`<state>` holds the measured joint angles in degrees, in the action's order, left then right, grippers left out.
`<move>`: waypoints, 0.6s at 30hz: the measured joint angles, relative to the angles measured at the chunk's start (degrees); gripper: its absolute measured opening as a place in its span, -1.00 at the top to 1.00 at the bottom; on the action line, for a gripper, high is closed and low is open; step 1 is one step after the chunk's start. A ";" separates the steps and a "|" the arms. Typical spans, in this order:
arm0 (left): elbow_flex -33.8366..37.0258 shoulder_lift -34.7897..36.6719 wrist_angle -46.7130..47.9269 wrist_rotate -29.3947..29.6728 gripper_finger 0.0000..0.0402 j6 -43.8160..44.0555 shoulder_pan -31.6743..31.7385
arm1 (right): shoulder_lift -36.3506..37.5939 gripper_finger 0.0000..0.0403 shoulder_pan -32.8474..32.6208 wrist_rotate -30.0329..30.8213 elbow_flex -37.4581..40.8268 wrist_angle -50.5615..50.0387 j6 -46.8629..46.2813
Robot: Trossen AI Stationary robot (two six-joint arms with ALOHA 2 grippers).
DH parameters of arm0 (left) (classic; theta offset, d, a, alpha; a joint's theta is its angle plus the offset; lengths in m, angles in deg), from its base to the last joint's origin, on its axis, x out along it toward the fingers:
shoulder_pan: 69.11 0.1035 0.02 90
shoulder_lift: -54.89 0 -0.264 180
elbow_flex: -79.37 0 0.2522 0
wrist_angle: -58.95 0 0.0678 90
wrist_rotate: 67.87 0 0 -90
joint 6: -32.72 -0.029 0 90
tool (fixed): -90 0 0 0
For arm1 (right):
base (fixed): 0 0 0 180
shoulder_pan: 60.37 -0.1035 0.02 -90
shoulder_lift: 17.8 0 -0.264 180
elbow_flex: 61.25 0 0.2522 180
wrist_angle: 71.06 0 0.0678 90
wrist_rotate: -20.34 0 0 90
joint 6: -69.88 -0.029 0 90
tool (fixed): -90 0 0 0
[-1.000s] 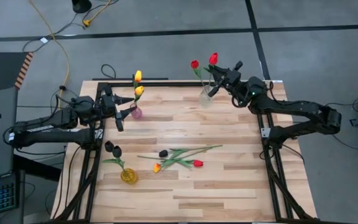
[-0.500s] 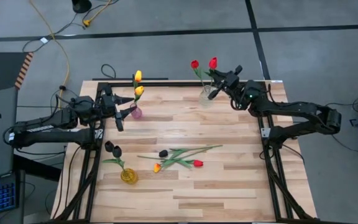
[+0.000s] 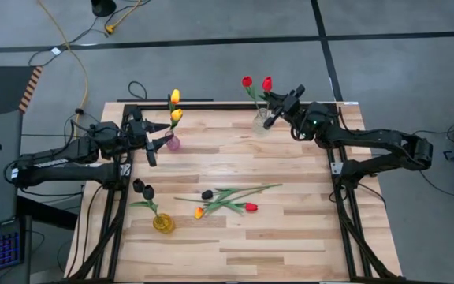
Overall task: Sort flowers into vase by color
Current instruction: Put the top red tulip into the transparent vase
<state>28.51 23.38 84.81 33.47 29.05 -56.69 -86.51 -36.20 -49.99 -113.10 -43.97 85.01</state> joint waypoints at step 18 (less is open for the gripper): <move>0.00 0.02 0.02 0.00 0.18 -0.08 -0.02 | 0.00 0.40 0.04 4.88 -0.04 -0.22 2.93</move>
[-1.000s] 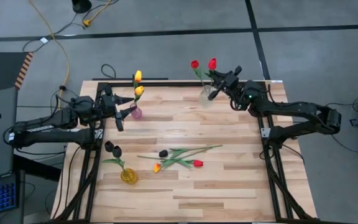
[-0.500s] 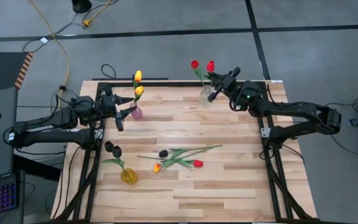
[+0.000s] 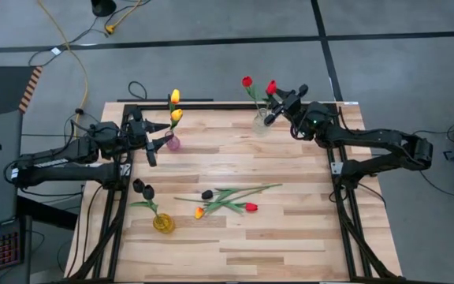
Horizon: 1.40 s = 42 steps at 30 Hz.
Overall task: Sort flowers into vase by color
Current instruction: Put the top red tulip into the transparent vase
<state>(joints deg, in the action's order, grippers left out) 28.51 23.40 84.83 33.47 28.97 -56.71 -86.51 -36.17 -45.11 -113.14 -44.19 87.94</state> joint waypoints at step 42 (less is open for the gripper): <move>0.00 0.00 0.02 -0.02 0.18 0.13 0.02 | 0.15 -0.27 -0.84 5.83 -0.04 -17.40 -11.65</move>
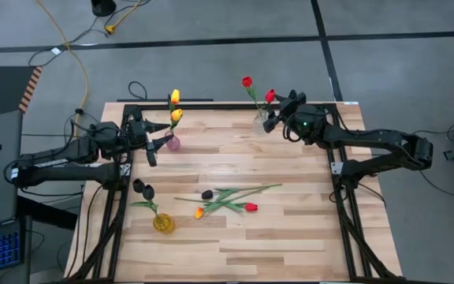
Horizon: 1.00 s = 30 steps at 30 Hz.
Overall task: Sort flowers into vase by color
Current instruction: Put the top red tulip into the transparent vase
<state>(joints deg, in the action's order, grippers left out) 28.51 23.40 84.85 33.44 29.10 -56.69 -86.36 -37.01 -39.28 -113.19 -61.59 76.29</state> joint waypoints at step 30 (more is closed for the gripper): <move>0.00 -0.02 0.02 0.00 0.18 -0.17 -0.02 | 5.35 -0.27 -5.64 5.74 -0.11 -3.10 -0.43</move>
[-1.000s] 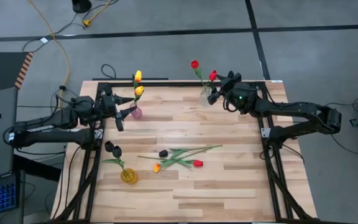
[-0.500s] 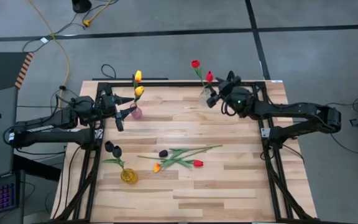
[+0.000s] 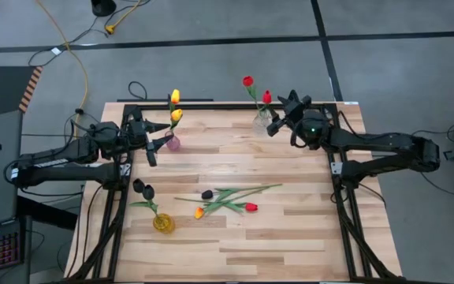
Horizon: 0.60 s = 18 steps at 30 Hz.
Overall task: Sort flowers into vase by color
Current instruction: Put the top red tulip into the transparent vase, then put the black tulip into the yellow vase
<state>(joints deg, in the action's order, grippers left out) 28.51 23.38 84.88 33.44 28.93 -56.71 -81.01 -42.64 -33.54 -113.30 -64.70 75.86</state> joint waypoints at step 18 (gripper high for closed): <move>0.00 0.00 0.00 -0.01 0.18 -0.02 0.00 | 7.99 -0.27 -13.65 -6.53 -0.02 -18.10 -16.06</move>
<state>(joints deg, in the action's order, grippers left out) 28.51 23.38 84.88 33.44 28.91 -56.71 -73.02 -56.29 -40.07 -113.32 -82.80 59.79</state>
